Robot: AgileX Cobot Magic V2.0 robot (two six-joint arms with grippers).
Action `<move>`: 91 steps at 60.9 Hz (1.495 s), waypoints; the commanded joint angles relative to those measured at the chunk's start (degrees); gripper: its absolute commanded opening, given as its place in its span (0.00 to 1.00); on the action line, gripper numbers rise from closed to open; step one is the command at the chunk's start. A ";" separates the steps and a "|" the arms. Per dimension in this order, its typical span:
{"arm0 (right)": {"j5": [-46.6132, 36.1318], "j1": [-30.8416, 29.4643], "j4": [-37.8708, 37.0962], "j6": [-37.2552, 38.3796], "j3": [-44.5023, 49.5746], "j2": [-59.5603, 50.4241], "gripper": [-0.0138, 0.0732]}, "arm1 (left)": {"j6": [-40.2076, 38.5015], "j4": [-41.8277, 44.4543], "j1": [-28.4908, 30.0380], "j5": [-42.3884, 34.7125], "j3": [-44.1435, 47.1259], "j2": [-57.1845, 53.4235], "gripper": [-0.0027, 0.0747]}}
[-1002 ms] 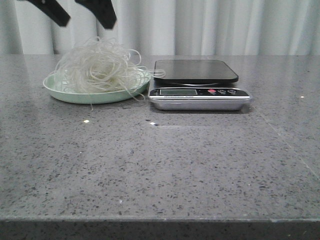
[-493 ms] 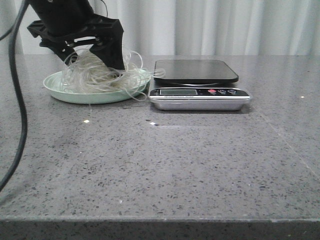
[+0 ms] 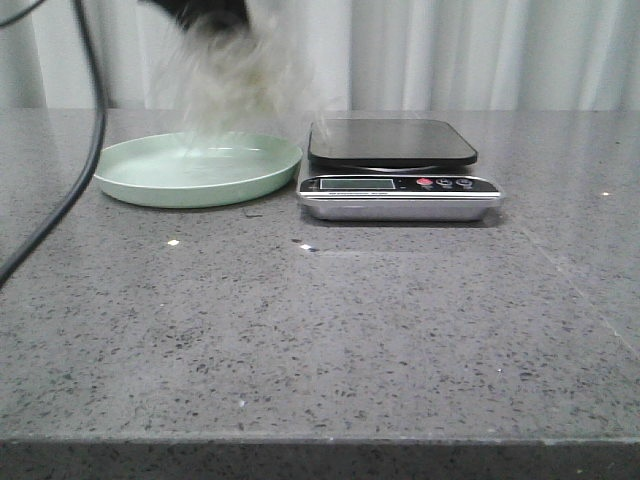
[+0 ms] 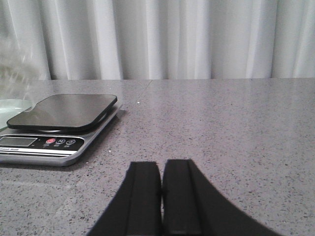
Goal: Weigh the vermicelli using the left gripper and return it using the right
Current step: 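Lift the vermicelli with the left gripper and carry it over the scale, then release the vermicelli onto the scale platform and raise the left gripper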
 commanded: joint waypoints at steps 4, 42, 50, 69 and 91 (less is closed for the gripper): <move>-4.26 -0.09 -0.14 -0.07 -0.44 -0.87 0.38 | 0.04 -4.08 -3.94 -6.62 -6.55 -2.05 0.20; -4.26 -0.09 -0.14 -0.07 -0.44 -0.87 0.38 | 0.04 -2.76 -9.89 -8.12 -8.75 7.89 0.65; -4.26 -0.09 -0.14 -0.07 -0.44 -0.87 0.38 | 0.04 -2.39 -9.46 -5.77 -11.28 6.87 0.81; -4.26 -0.09 -0.14 -0.07 -0.44 -0.87 0.38 | 0.04 4.70 -8.15 1.23 -13.58 -2.46 0.70; -4.26 -0.09 -0.14 -0.07 -0.44 -0.87 0.38 | 0.04 10.41 -7.91 -4.04 3.93 -22.39 0.50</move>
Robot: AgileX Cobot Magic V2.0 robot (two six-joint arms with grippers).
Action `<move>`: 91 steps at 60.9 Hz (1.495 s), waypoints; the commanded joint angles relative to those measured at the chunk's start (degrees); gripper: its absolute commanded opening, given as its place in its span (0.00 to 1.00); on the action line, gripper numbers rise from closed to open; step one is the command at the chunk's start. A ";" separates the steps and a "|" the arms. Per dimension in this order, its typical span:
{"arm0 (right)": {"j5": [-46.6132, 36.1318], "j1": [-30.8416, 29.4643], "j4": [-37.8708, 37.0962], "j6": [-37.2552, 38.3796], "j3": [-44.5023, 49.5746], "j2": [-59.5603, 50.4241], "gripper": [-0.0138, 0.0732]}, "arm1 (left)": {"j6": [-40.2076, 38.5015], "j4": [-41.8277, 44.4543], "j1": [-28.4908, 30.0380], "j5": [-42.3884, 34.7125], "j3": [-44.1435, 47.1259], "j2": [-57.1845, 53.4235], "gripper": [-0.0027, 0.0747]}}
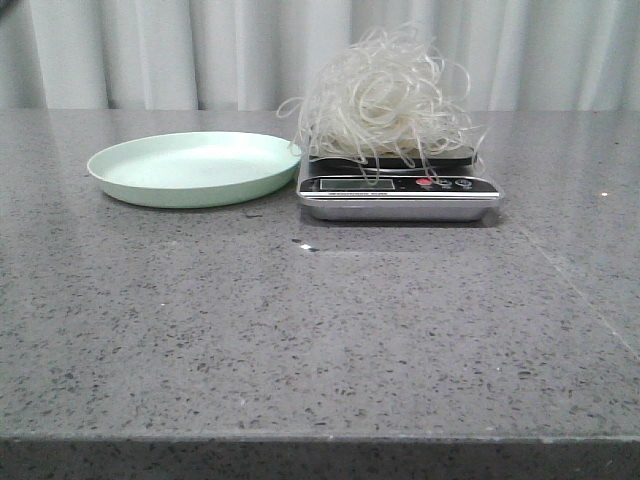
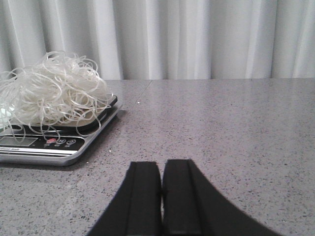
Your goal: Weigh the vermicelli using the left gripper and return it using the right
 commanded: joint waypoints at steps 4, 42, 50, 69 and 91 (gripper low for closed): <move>-4.26 -0.09 -0.14 -0.07 -0.44 -0.87 0.38 | 0.04 0.36 0.12 -9.92 11.41 -14.06 0.49; -4.21 -0.09 -0.14 -0.07 -0.44 -0.87 0.38 | -0.17 -2.60 0.12 -32.77 61.84 -53.14 0.36; -4.21 -0.09 -0.14 -0.07 -0.44 -0.87 0.38 | -0.17 -3.98 0.12 -34.87 68.09 -59.44 0.27; -4.19 -0.09 -0.14 -0.07 -0.44 -0.87 0.38 | -0.17 -3.98 0.12 -40.10 80.90 -74.79 0.20; -4.19 -0.09 -0.14 -0.07 -0.44 -0.87 0.38 | -0.17 -3.98 0.12 -45.51 85.17 -78.30 0.20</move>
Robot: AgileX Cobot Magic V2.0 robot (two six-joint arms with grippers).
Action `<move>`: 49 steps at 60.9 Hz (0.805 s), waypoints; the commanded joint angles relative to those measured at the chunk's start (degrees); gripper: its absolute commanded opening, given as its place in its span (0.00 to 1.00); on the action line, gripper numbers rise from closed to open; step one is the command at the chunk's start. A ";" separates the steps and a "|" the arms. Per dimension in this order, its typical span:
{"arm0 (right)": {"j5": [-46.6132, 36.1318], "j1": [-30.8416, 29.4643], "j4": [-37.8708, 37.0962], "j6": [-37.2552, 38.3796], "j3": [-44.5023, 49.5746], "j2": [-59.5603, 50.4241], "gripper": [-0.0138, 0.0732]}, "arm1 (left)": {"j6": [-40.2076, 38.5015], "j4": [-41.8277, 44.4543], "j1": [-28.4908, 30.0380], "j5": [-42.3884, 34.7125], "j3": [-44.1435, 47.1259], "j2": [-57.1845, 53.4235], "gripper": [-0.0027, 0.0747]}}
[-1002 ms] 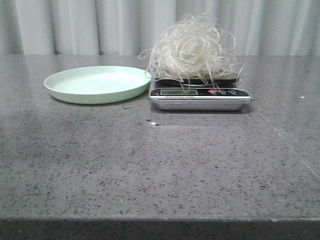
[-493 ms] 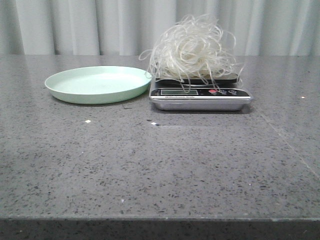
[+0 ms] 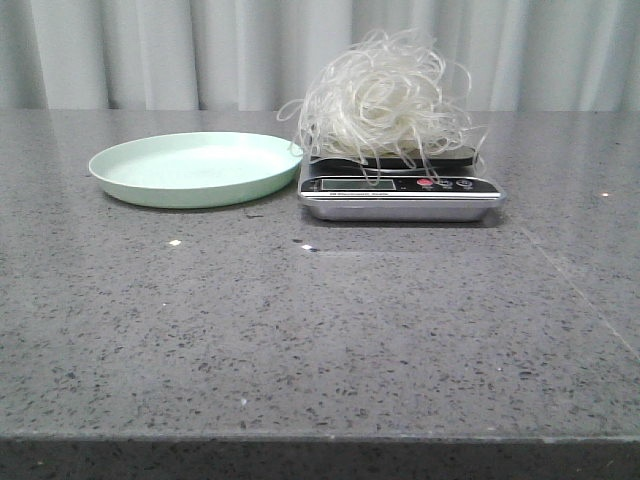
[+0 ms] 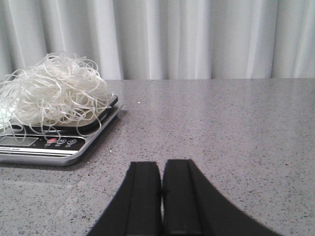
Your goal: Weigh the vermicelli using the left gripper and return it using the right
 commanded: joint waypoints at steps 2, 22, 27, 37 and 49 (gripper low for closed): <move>-4.26 -0.09 -0.14 -0.07 -0.44 -0.87 0.38 | -0.17 -0.56 0.12 -5.83 -1.46 0.43 0.20; -5.54 0.03 -0.12 0.20 -9.66 1.21 0.38 | -0.17 -0.76 0.12 -6.72 -1.46 0.43 0.20; 1.09 0.03 -0.19 0.20 -15.56 5.84 0.38 | -0.17 -0.85 0.12 -6.72 -1.46 0.43 0.20; 10.07 0.03 -0.14 0.20 -27.00 18.19 0.38 | -0.17 -0.85 0.12 -6.72 -1.46 0.43 0.20; 12.24 0.03 -0.10 0.20 -30.77 28.53 0.38 | -0.17 -0.85 0.12 -6.72 -1.46 0.43 0.20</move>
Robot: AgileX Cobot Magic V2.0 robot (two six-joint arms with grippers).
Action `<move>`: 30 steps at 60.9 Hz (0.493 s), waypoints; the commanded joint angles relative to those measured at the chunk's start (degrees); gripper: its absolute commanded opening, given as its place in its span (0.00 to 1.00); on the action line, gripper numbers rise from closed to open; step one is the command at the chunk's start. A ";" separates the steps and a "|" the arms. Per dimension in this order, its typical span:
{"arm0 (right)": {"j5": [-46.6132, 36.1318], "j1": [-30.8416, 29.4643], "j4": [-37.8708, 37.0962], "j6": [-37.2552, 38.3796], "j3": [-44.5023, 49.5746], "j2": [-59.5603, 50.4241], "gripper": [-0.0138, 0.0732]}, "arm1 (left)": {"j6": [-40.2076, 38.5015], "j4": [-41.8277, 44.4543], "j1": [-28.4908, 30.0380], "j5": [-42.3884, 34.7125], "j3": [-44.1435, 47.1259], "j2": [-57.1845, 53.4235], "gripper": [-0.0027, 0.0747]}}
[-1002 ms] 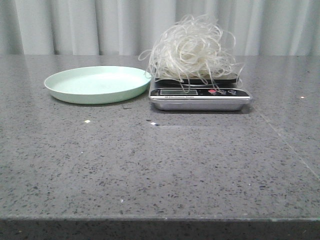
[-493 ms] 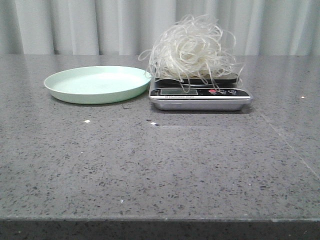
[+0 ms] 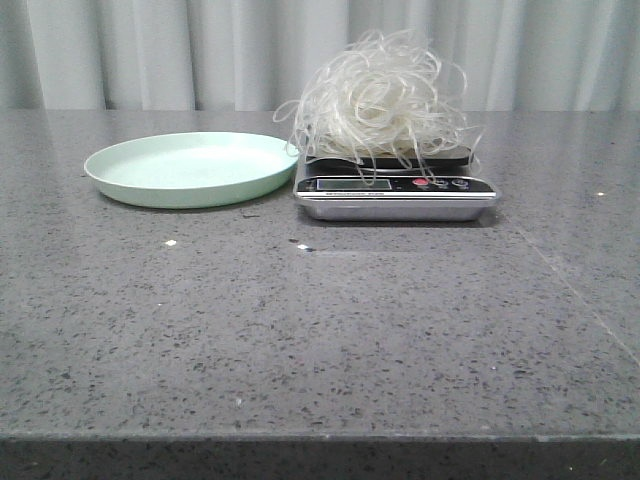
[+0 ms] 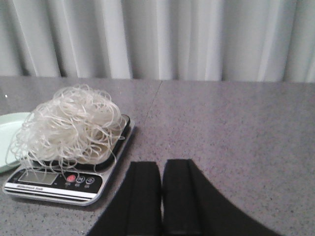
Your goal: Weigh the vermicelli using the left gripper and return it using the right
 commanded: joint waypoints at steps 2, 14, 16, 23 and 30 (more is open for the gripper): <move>-2.08 0.03 -0.24 0.02 -2.43 4.85 0.38 | -0.17 -0.59 0.12 -4.85 -1.46 0.43 0.20; 0.01 1.50 0.15 -0.11 -8.82 12.83 0.49 | -0.17 -0.63 0.12 -5.19 -1.46 0.43 0.20; 1.00 2.73 0.15 -0.40 -11.15 15.05 0.56 | -0.17 -0.63 0.12 -5.19 -1.46 0.43 0.20; 6.17 7.87 0.15 -0.52 -20.66 24.01 0.80 | -0.17 -0.63 0.12 -5.19 -1.46 0.43 0.20; 11.24 12.44 0.15 -0.52 -30.29 32.91 0.86 | -0.17 -0.63 0.12 -5.19 -1.46 0.43 0.20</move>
